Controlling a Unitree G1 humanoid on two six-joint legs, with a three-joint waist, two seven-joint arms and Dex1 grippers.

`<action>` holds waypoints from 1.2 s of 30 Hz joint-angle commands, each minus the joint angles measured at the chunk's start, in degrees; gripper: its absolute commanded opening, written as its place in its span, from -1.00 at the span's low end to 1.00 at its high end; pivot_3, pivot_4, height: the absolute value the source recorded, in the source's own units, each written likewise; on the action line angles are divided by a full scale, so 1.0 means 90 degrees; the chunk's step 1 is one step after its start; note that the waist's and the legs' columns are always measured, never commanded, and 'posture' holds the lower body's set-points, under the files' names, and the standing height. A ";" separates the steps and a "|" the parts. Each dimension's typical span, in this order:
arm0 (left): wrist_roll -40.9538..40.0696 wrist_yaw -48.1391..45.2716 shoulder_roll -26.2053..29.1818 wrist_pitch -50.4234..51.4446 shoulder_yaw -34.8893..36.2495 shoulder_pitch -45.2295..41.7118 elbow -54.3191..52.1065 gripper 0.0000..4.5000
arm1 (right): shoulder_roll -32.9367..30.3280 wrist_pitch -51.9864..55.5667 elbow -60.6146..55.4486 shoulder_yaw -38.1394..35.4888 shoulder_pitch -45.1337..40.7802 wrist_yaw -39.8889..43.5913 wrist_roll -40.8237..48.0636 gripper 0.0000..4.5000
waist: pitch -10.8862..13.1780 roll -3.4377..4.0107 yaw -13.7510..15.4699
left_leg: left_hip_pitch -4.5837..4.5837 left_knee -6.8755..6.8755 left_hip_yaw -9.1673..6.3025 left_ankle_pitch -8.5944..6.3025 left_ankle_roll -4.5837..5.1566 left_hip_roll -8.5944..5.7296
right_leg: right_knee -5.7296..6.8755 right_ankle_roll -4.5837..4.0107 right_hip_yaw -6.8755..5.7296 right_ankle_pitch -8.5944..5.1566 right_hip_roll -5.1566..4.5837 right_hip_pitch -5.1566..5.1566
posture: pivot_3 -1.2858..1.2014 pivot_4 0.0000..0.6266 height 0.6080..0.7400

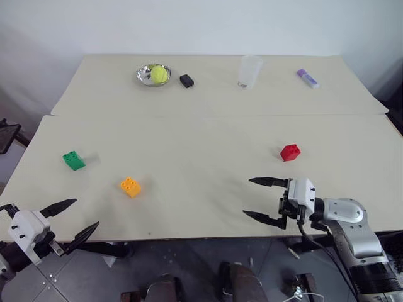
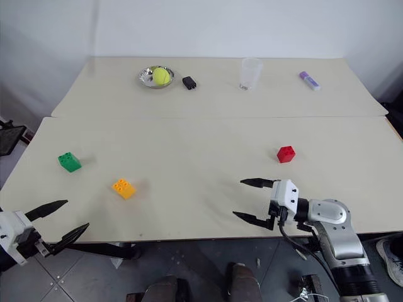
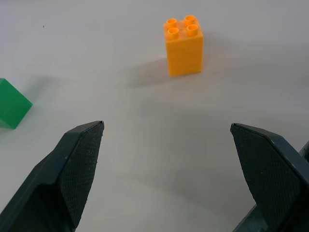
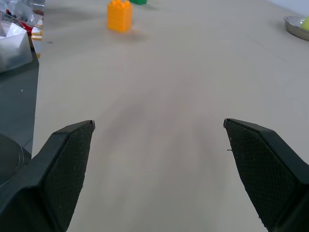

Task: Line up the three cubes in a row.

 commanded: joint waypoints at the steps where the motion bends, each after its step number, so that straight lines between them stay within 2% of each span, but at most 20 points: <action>1: -0.0153 0.0130 0.0070 0.0169 0.0059 -0.0165 -0.0063 0.99 | 0.0076 -0.0062 -0.0160 -0.0025 -0.0103 -0.0117 0.0055 1.00 | 0.0000 0.0000 0.0007 | 0.0000 0.0000 0.0000 0.0000 0.0000 0.0000 | 0.0000 0.0000 0.0000 0.0000 0.0000 0.0000 | 0.03 -0.52 1.00; 4: -0.0330 0.0140 0.0098 0.0560 0.0006 -0.0261 -0.0303 0.99 | 0.0115 0.0044 -0.0233 -0.0152 -0.0136 -0.0287 0.0138 1.00 | 0.0000 0.0000 0.0002 | 0.0000 0.0000 0.0001 0.0000 0.0000 0.0000 | 0.0003 0.0000 0.0001 0.0000 0.0000 0.0001 | 0.03 -0.52 1.00; 7: -0.1095 0.0043 0.0281 0.1370 -0.0230 -0.0616 -0.1219 0.99 | -0.0055 0.0719 -0.0830 -0.0764 0.0166 -0.0782 0.0676 1.00 | 0.0000 0.0000 0.0033 | -0.0005 0.0000 -0.0001 -0.0001 -0.0002 0.0002 | 0.0011 0.0001 0.0001 0.0000 0.0000 -0.0001 | 0.03 -0.52 1.00; 9: -0.0507 -0.0435 0.0718 0.1084 -0.1038 -0.0836 -0.1944 0.99 | -0.0282 0.0924 -0.1049 -0.1462 0.0633 -0.1083 0.0791 1.00 | 0.0000 0.0000 0.0179 | -0.0009 0.0000 -0.0007 0.0000 -0.0002 0.0001 | 0.0009 0.0002 0.0002 0.0001 -0.0002 0.0000 | 0.03 -0.52 1.00; 11: -0.0499 -0.0499 0.0892 0.1326 -0.1736 -0.1292 -0.2431 0.99 | -0.0397 0.1009 -0.1004 -0.2132 0.0925 -0.1466 0.0815 1.00 | -0.0008 0.0015 0.0236 | -0.0010 0.0000 -0.0014 -0.0002 0.0001 -0.0014 | -0.0001 0.0002 0.0005 0.0001 -0.0001 0.0008 | 0.03 -0.52 1.00; 13: -0.0870 -0.0230 0.0732 0.1882 -0.2218 -0.1929 -0.2522 0.99 | -0.0447 0.1052 -0.0930 -0.2690 0.1204 -0.1777 0.0820 1.00 | -0.0014 0.0031 0.0255 | -0.0009 0.0000 0.0002 -0.0006 0.0011 -0.0025 | -0.0015 0.0004 0.0021 0.0002 -0.0004 0.0011 | 0.03 -0.52 1.00; 17: -0.0227 -0.0703 0.0681 0.1839 -0.3353 -0.2669 -0.1959 0.99 | -0.0361 0.0933 -0.0487 -0.3626 0.1840 -0.2269 0.0682 1.00 | -0.0017 0.0035 0.0215 | 0.0001 -0.0003 0.0010 -0.0001 0.0001 -0.0014 | -0.0005 0.0009 0.0022 0.0005 0.0013 0.0011 | 0.03 -0.52 1.00; 19: -0.0285 -0.0594 0.0573 0.2211 -0.3602 -0.2960 -0.1801 0.99 | -0.0357 0.1211 -0.0218 -0.3778 0.2068 -0.2472 0.0679 1.00 | -0.0019 0.0038 0.0161 | 0.0005 -0.0013 0.0027 0.0002 -0.0004 -0.0014 | -0.0006 0.0009 0.0022 0.0005 0.0017 0.0009 | 0.03 -0.52 1.00; 22: -0.0371 -0.0483 0.0413 0.2317 -0.3611 -0.3207 -0.1680 0.99 | -0.0585 0.1536 -0.0168 -0.3528 0.2150 -0.2611 0.0391 1.00 | -0.0019 0.0038 0.0100 | 0.0006 -0.0014 0.0037 0.0003 -0.0005 -0.0004 | -0.0008 0.0006 0.0029 0.0003 0.0022 0.0006 | 0.03 -0.52 1.00; 25: -0.0555 -0.0222 0.0158 0.2559 -0.3449 -0.3400 -0.1551 0.99 | -0.0671 0.2570 -0.0104 -0.3021 0.1033 -0.3431 0.0263 1.00 | -0.0018 0.0039 -0.0051 | 0.0014 -0.0011 0.0039 0.0009 0.0002 -0.0007 | -0.0008 0.0006 0.0051 0.0003 0.0017 0.0008 | 0.03 -0.52 1.00; 31: -0.0618 -0.0292 0.0065 0.2670 -0.3390 -0.3464 -0.1482 0.99 | -0.0651 0.3812 0.0143 -0.1934 -0.0723 -0.3691 0.0058 1.00 | -0.0018 0.0040 -0.0048 | 0.0026 -0.0012 0.0056 0.0023 -0.0002 -0.0014 | 0.0015 0.0004 0.0092 0.0002 0.0017 -0.0023 | 0.03 -0.52 1.00; 36: -0.0446 -0.0372 0.0033 0.2518 -0.3484 -0.3545 -0.1336 0.99 | -0.0366 0.4200 0.1433 -0.1059 -0.2355 -0.4281 -0.0683 1.00 | -0.0017 0.0040 0.0005 | -0.0010 -0.0009 0.0078 0.0029 0.0005 -0.0027 | 0.0041 0.0009 0.0111 0.0006 0.0013 -0.0071 | 0.03 -0.52 1.00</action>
